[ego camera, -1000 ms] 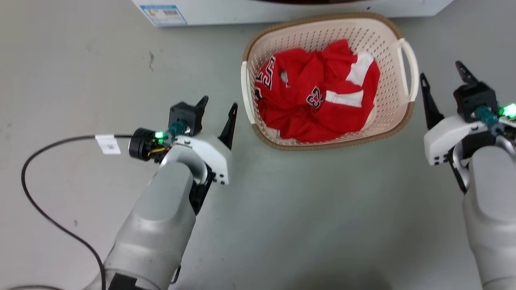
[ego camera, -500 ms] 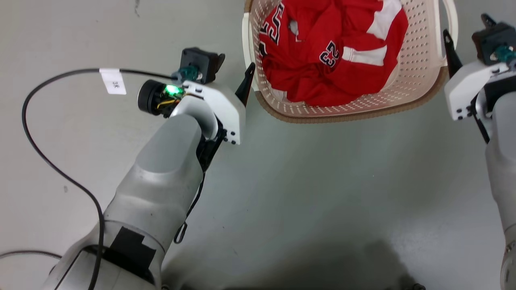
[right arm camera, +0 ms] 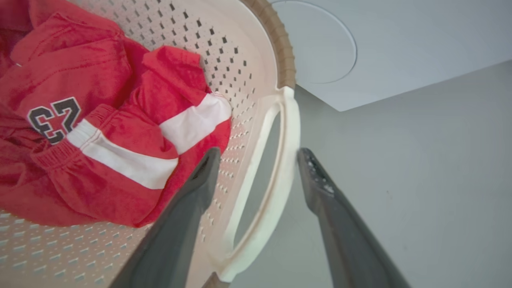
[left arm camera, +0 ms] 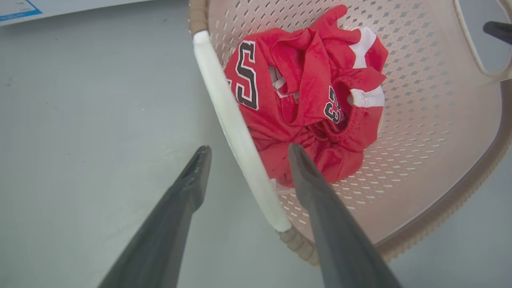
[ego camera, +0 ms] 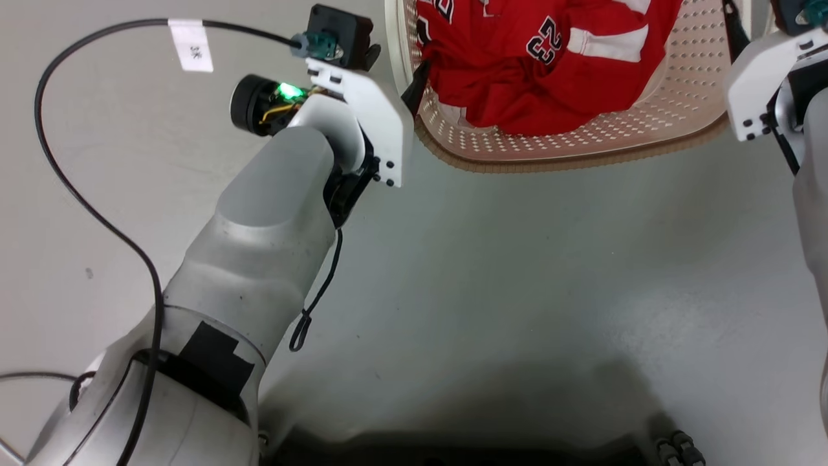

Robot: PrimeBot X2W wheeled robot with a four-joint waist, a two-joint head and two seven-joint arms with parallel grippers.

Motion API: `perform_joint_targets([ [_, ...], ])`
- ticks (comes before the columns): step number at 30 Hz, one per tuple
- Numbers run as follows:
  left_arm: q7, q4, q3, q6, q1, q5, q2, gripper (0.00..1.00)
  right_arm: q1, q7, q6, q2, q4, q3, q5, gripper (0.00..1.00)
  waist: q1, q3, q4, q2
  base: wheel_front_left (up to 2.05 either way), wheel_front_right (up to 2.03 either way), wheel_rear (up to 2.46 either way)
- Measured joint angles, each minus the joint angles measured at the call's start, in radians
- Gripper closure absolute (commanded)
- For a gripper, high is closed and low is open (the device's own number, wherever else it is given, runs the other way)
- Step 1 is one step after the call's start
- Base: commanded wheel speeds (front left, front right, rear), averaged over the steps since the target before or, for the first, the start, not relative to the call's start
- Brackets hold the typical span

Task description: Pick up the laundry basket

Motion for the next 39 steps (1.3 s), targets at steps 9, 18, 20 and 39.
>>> perform_joint_targets([
  [9, 0.001, 0.02, -0.076, 0.0, -0.053, -0.058, 0.0, 0.0, -0.035, 0.054, 0.0, -0.008, 0.03, -0.04, -0.016, 0.0, 0.0, 0.049, 0.014, 0.0, 0.0, 0.0, 0.0],
  [18, -0.018, 0.053, -0.136, 0.001, -0.086, -0.086, -0.001, 0.71, -0.051, 0.078, 0.0, -0.01, 0.043, -0.071, -0.024, 0.09, 0.0, 0.073, 0.019, 0.0, 0.0, 0.0, 0.0],
  [20, -0.024, 0.053, -0.146, 0.003, -0.097, -0.091, -0.003, 1.0, -0.057, 0.077, 0.0, -0.019, 0.039, -0.081, -0.024, 1.0, -0.0001, 0.078, 0.027, 0.0001, 0.0, 0.0, 0.0],
  [39, -0.015, 0.11, -0.226, 0.01, -0.086, -0.184, -0.001, 1.0, -0.038, 0.154, 0.001, 0.027, 0.1, -0.089, -0.029, 1.0, -0.0001, -0.007, 0.034, 0.0, 0.0, 0.0, 0.0],
])
